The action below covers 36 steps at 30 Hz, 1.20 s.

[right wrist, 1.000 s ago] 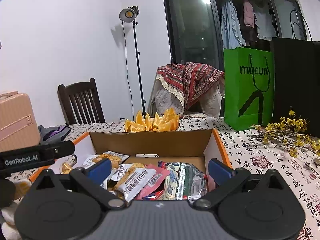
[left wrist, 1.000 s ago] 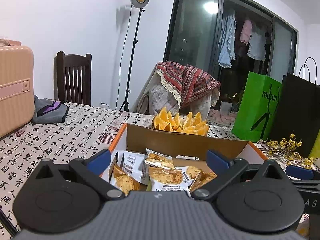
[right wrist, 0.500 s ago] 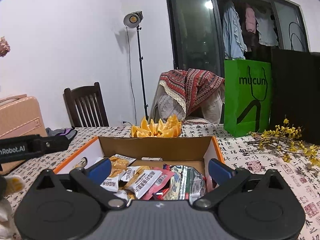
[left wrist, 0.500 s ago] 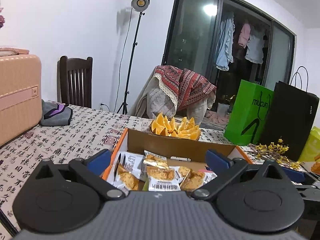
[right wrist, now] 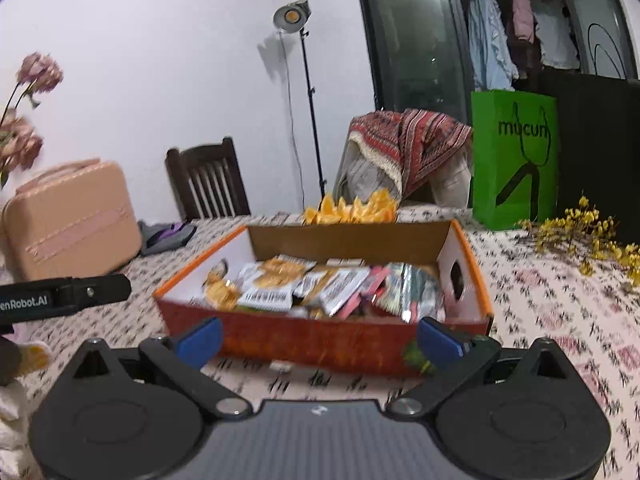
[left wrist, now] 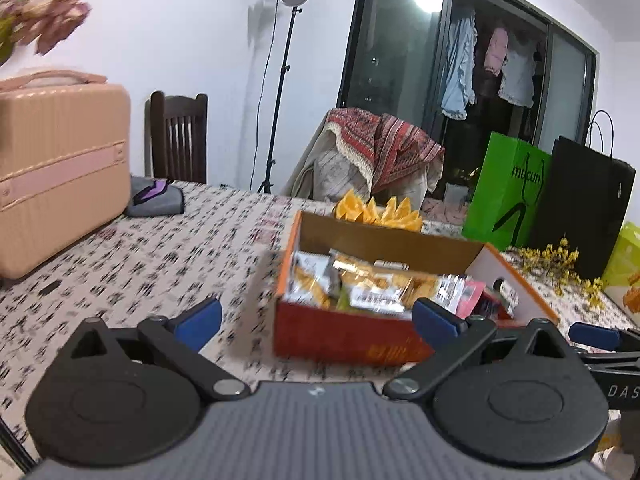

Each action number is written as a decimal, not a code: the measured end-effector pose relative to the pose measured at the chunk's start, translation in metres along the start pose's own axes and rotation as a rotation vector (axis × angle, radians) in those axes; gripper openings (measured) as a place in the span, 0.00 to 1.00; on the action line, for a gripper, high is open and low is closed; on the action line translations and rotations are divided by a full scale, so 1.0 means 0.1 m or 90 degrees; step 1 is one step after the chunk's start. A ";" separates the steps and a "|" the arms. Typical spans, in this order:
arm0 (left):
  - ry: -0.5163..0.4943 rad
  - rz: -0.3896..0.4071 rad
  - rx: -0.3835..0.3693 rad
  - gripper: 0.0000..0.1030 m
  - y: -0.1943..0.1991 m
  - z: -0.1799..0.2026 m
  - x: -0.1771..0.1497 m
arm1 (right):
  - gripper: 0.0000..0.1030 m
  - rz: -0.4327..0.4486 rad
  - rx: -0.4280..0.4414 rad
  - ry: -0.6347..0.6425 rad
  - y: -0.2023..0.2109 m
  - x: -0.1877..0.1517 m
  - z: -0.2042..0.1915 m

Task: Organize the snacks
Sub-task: 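Move both grippers back to the pile and grasp a crisp packet with the right, then lift the crisp packet with the right gripper while the left grasps another crisp packet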

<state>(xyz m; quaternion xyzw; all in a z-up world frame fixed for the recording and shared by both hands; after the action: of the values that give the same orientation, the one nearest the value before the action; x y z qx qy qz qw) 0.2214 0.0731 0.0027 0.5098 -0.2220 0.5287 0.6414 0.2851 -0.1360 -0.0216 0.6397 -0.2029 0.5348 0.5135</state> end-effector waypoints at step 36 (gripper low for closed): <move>-0.019 -0.099 0.046 1.00 0.15 -0.56 -0.64 | 0.43 -0.090 0.046 0.025 0.04 -0.61 -0.56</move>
<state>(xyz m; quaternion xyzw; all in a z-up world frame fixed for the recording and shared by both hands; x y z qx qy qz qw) 0.1716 0.0931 -0.0652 0.5564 -0.1721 0.4773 0.6580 0.2343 -0.1067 -0.0797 0.6596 -0.1278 0.5169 0.5305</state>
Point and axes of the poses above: each gripper's, at about its wrist camera, not at the fingertips, and y roughly against the way its jaws point, z to its right, x to its top, the point moved 10 cm from there along -y, roughly the way its jaws point, and after that the axes turned 15 degrees about y, right-handed, at the moved point
